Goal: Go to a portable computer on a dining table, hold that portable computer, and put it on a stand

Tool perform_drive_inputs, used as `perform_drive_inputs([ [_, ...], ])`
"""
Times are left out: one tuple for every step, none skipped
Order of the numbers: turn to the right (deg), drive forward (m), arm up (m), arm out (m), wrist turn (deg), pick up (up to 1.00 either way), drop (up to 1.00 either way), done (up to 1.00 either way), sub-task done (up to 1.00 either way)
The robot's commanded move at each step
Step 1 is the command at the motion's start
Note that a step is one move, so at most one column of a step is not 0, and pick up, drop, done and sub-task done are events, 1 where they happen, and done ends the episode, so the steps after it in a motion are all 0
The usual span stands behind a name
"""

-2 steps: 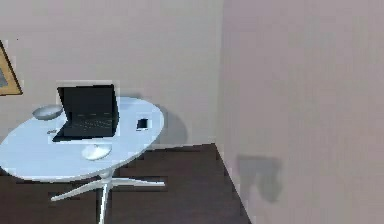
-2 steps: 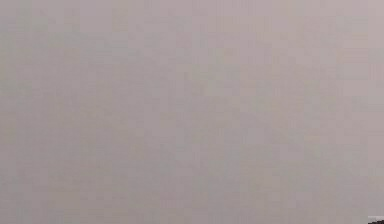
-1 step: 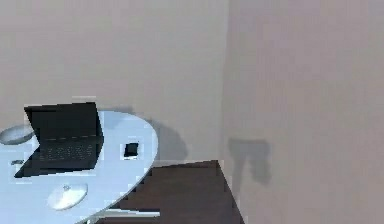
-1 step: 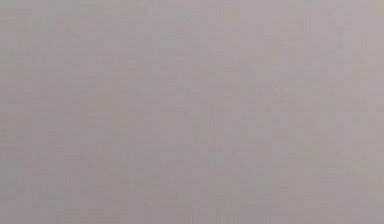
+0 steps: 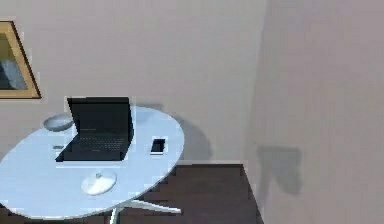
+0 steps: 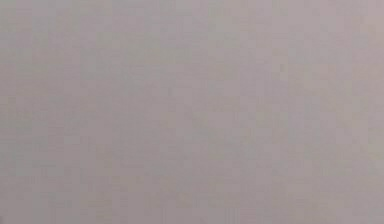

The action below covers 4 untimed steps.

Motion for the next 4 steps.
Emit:
perform_drive_inputs([
  [0.0,0.05,0.00,0.00,0.0,0.00,0.00,0.00,0.00],
  [-45.0,0.00,0.00,0.00,0.0,0.00,0.00,0.00,0.00],
  [-45.0,0.00,0.00,0.00,0.0,0.00,0.00,0.00,0.00],
  [-27.0,0.00,0.00,0.00,0.0,0.00,0.00,0.00,0.00],
])
